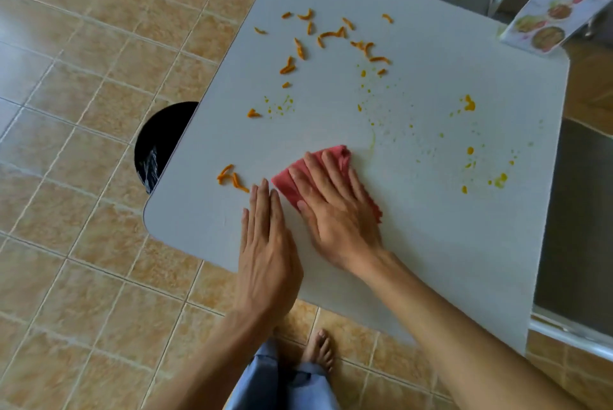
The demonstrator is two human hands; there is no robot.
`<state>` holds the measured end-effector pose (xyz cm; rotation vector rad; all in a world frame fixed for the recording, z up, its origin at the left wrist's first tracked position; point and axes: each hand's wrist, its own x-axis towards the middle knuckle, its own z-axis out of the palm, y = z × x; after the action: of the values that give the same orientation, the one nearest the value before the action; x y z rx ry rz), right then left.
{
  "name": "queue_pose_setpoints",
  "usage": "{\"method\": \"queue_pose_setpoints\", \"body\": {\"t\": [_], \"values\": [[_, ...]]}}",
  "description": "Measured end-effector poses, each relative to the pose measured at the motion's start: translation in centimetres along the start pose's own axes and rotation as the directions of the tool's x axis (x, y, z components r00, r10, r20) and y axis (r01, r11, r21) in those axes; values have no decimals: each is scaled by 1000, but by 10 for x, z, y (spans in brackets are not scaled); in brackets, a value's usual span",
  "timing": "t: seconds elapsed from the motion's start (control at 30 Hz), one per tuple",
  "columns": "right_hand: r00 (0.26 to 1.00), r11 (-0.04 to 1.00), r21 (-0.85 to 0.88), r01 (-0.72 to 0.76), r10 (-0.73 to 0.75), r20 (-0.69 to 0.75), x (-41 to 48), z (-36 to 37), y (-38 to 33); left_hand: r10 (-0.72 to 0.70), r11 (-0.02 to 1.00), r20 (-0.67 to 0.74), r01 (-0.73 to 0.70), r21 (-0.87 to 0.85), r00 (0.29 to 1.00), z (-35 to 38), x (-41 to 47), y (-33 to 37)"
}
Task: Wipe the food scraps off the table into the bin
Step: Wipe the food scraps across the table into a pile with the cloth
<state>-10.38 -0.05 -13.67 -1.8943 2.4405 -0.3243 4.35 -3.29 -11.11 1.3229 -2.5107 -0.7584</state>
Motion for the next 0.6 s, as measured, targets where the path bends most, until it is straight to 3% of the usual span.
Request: {"method": "queue_pose_setpoints", "body": {"t": [0.03,0.07,0.13,0.17,0.2,0.23,0.3,0.37,0.43,0.53,0.6], "values": [[997,997,-16,78,-78,4,11,-2,22,31,999,-9,-31,-30,999,2,9,1],[999,999,-45,27,-28,-29,24,-3,41,62,997,-10,-62,-38,998,5,18,2],[934,938,-42,-343,337,-117,55,-3,61,124,992,11,-123,-18,992,11,32,2],[876,881,-37,-472,464,-131,69,-1,58,145,989,28,-145,1,989,13,35,2],[868,871,-38,-489,482,-118,81,2,50,160,987,44,-161,25,986,16,37,1],[916,918,-37,-396,391,-89,89,5,41,169,984,58,-171,48,984,18,38,0],[999,999,-18,-39,39,-16,97,6,34,176,980,67,-181,87,982,19,38,-1],[977,978,-18,207,-206,53,109,2,47,175,978,58,-181,103,983,20,39,-1],[983,982,-50,182,-180,29,125,5,56,171,979,55,-176,102,984,20,41,-1],[979,985,-9,-170,168,-117,136,16,25,182,975,60,-188,115,982,19,40,-1],[979,985,37,-170,173,-109,140,22,3,183,972,71,-191,134,981,18,40,-1]]}}
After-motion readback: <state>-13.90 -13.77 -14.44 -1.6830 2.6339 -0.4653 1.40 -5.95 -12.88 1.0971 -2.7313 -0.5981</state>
